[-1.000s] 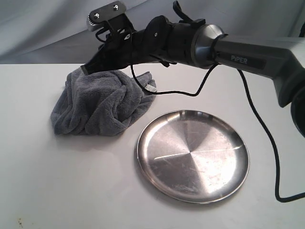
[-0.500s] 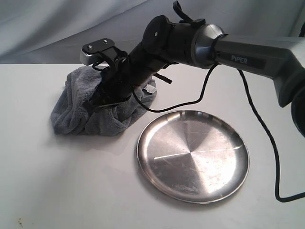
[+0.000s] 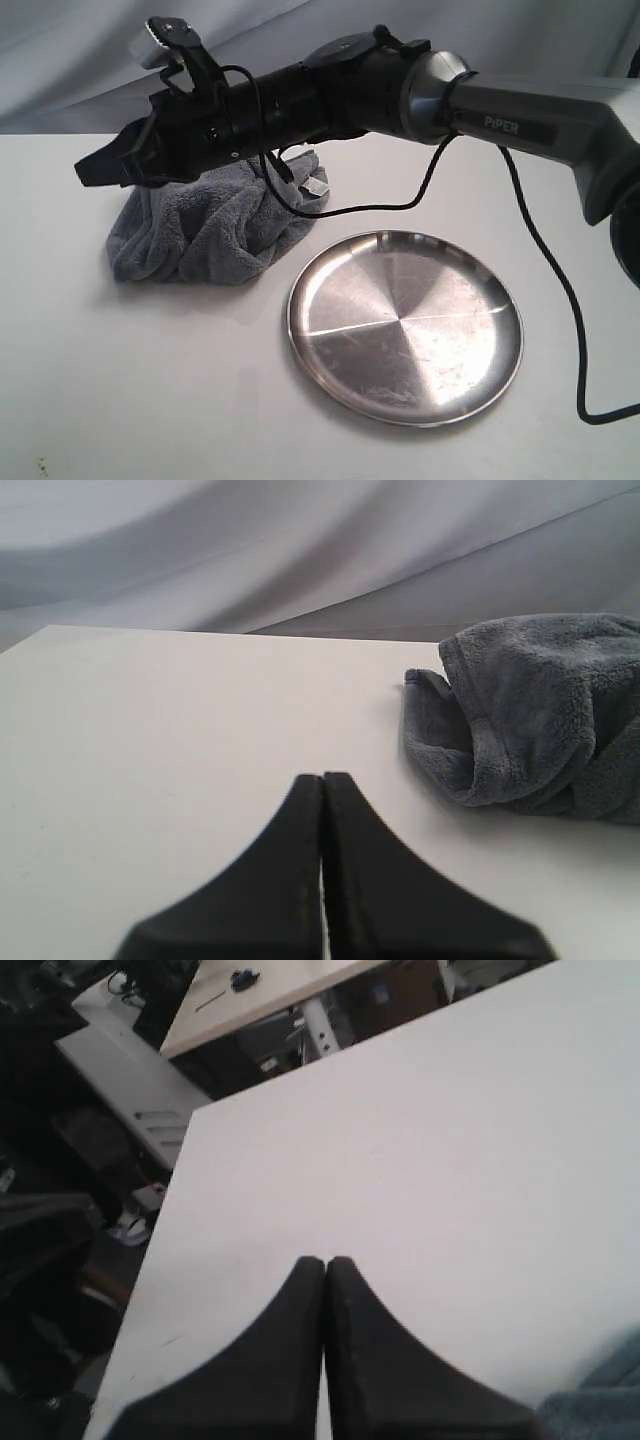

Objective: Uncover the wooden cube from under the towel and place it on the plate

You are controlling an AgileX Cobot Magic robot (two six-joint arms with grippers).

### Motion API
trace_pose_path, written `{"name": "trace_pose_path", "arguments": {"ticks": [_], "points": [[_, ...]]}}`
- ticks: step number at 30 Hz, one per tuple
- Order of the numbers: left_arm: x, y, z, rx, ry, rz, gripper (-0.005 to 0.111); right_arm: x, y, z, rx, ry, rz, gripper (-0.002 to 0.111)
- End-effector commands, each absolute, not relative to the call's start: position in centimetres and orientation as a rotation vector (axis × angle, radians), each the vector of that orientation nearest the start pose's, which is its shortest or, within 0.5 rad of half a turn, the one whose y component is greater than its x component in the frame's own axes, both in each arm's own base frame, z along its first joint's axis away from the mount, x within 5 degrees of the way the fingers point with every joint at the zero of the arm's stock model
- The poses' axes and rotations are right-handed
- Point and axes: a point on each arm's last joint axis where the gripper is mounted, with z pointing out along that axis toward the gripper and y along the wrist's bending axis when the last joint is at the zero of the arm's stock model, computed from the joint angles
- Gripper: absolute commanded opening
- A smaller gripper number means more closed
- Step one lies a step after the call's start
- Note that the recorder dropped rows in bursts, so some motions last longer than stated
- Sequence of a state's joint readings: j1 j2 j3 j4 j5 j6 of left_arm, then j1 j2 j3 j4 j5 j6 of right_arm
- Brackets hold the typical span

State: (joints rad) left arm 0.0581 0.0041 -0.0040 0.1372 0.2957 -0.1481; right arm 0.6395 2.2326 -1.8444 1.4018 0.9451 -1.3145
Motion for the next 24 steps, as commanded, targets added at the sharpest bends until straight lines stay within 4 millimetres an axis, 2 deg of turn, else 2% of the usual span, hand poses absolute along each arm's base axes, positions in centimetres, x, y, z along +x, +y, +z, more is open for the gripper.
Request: {"name": "trace_pose_path", "arguments": {"ticks": [1,5,10,14,16,21,24], "points": [[5.4,0.7,18.7,-0.099,1.767,0.062,0.0,37.0,35.5,24.5,-1.135,1.696,1.182,0.0],[5.4,0.7,18.7,-0.099,1.767,0.062,0.0,37.7,35.1,23.0,-1.3,1.706,0.833,0.0],[5.4,0.7,18.7,-0.099,1.767,0.062,0.0,35.7,36.4,21.2,-1.55,1.752,0.581,0.0],[5.4,0.7,18.7,-0.099,1.767,0.062,0.0,35.0,36.8,20.6,-1.629,1.774,0.447,0.0],[5.4,0.7,18.7,-0.099,1.767,0.062,0.0,35.3,36.7,20.6,-1.584,1.805,0.395,0.0],[5.4,0.7,18.7,-0.099,1.767,0.062,0.0,36.4,36.3,20.8,-1.34,1.937,0.38,0.0],[5.4,0.7,18.7,-0.099,1.767,0.062,0.0,36.6,36.2,20.8,-1.335,1.933,0.352,0.0]]}}
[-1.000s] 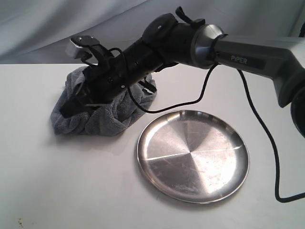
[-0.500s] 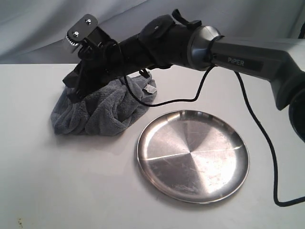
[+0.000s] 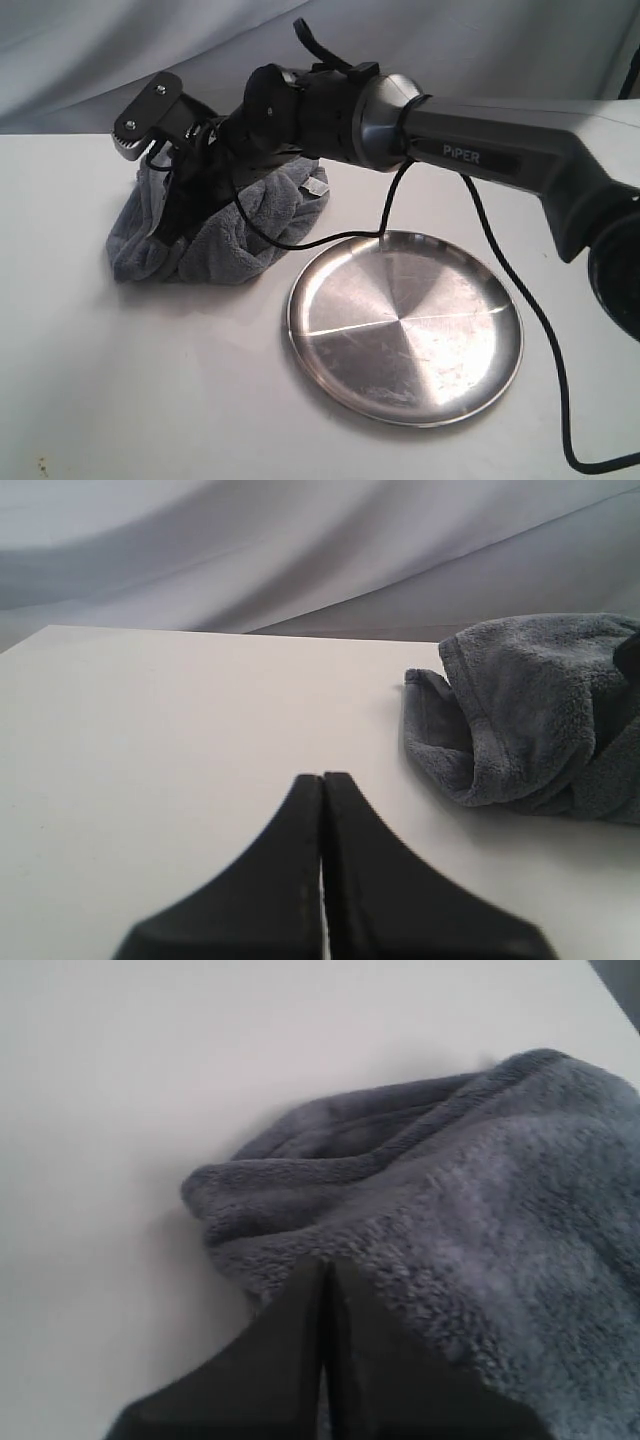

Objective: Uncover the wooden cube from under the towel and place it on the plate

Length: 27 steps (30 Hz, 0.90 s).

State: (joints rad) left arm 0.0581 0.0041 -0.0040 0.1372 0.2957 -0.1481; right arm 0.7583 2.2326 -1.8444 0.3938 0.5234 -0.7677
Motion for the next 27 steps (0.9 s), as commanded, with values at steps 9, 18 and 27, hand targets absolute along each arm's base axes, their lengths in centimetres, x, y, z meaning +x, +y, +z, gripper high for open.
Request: {"name": "trace_pose_path", "arguments": {"ticks": [9,18,27], "points": [[5.4,0.7,18.7,-0.099,1.767,0.062,0.0,36.6,36.2,20.9,-1.33,1.93,0.352,0.031],[5.4,0.7,18.7,-0.099,1.767,0.062,0.0,36.5,36.4,20.8,-1.199,2.033,0.425,0.105],[5.4,0.7,18.7,-0.099,1.767,0.062,0.0,36.8,35.3,20.1,-1.145,2.164,0.321,0.105]]}}
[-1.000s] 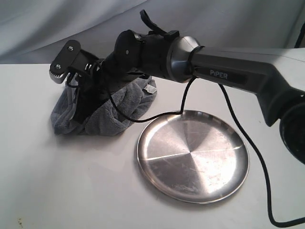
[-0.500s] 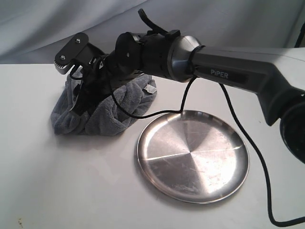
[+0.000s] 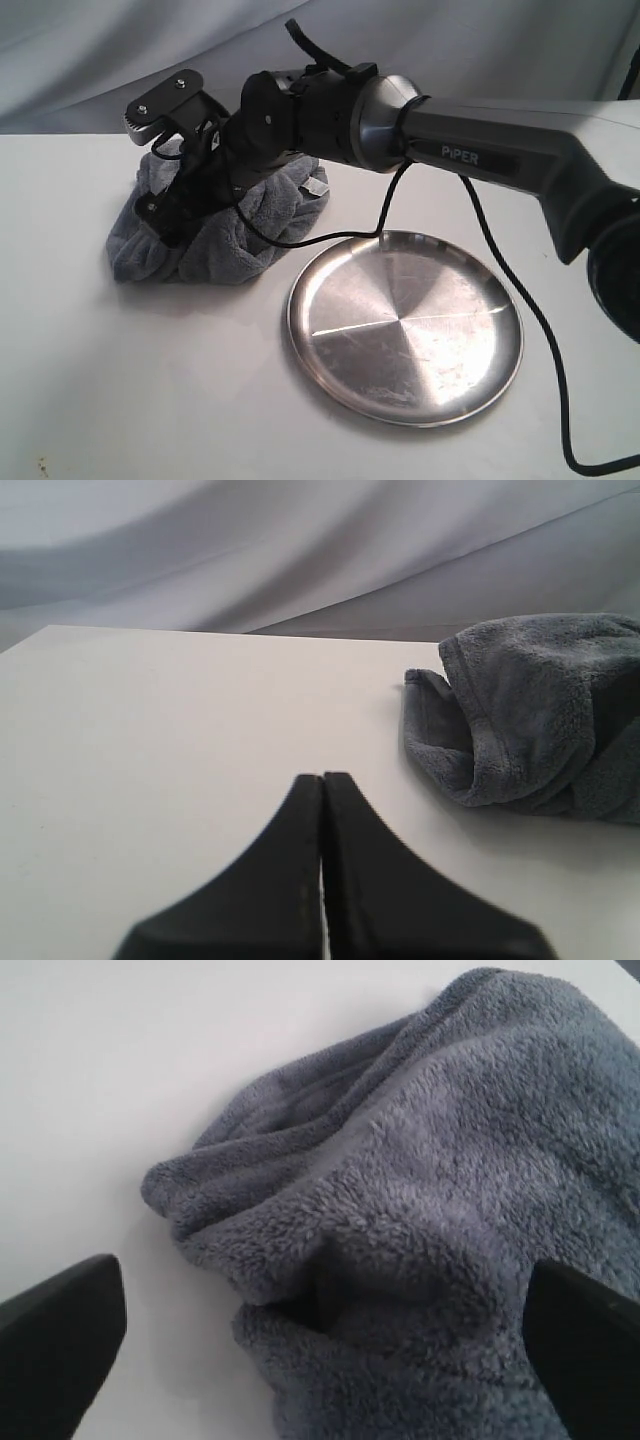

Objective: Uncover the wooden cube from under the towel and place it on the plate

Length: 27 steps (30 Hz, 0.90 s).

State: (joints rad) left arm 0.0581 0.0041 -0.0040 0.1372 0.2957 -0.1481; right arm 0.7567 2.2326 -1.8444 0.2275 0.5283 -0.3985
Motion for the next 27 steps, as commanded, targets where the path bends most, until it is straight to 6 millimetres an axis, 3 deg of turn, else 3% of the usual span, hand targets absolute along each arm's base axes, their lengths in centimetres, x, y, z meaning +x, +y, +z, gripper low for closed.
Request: {"name": "trace_pose_path", "arguments": {"ticks": [1,11,16,19,27], "points": [[5.4,0.7,18.7,-0.099,1.767,0.062,0.0,36.9,35.2,19.9,-1.132,2.178,0.301,0.105],[5.4,0.7,18.7,-0.099,1.767,0.062,0.0,37.9,35.5,15.5,-1.027,2.253,0.278,0.105],[5.4,0.7,18.7,-0.099,1.767,0.062,0.0,37.9,35.7,14.4,-1.042,2.261,0.264,0.101],[5.4,0.7,18.7,-0.099,1.767,0.062,0.0,37.9,35.6,14.0,-1.048,2.268,0.258,0.092],[5.4,0.7,18.7,-0.099,1.767,0.062,0.0,37.8,35.5,13.8,-1.059,2.293,0.248,0.053]]}}
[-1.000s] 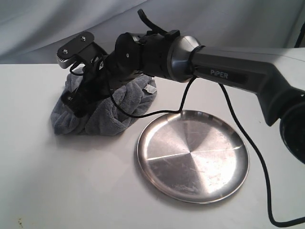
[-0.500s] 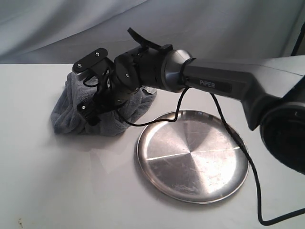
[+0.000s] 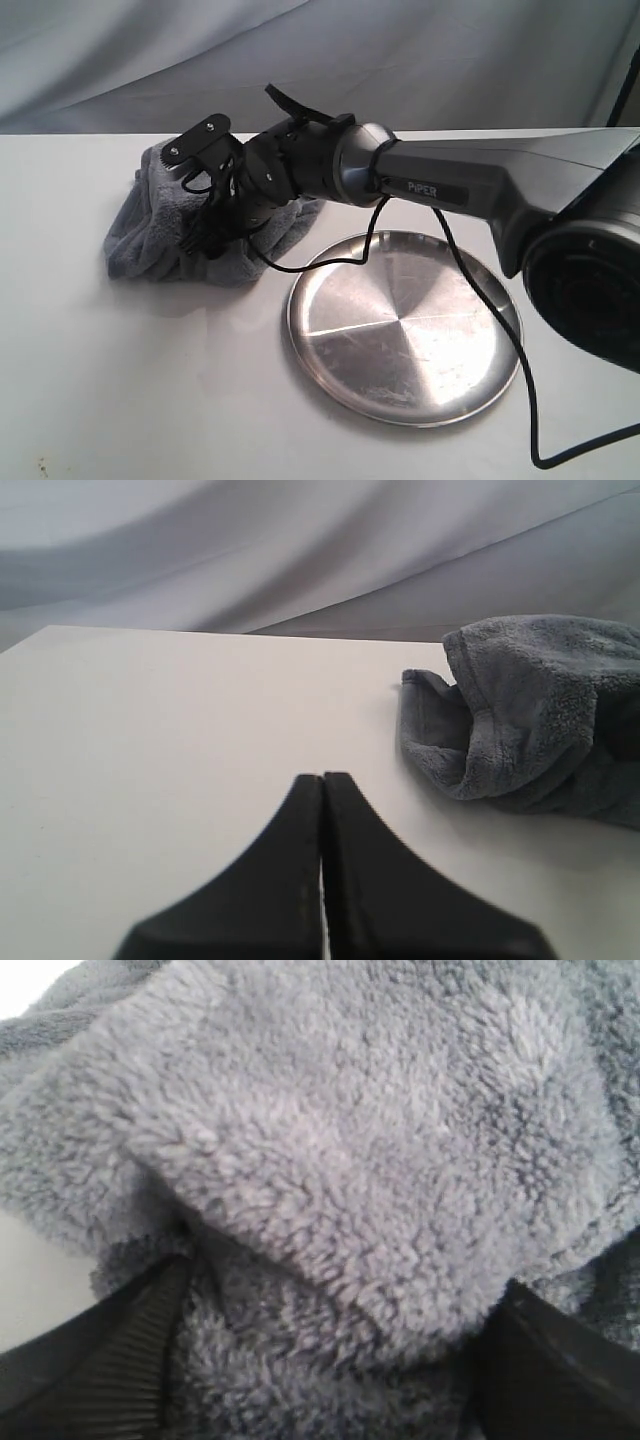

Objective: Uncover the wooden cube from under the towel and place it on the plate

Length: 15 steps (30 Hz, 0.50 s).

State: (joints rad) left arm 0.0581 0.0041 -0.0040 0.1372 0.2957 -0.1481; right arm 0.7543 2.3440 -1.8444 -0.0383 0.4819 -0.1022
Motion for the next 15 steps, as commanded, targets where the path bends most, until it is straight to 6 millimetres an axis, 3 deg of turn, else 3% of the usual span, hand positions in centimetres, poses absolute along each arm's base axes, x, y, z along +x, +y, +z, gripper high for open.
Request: {"name": "trace_pose_path", "arguments": {"ticks": [1,8,15], "points": [[5.4,0.7,18.7,-0.099,1.767,0.062,0.0,37.8,35.5,13.8,-1.063,2.302,0.245,0.048],[5.4,0.7,18.7,-0.099,1.767,0.062,0.0,37.4,35.1,13.5,-1.088,2.357,0.222,0.003],[5.4,0.7,18.7,-0.099,1.767,0.062,0.0,36.8,34.5,14.4,-1.13,2.418,0.176,0.0]]}}
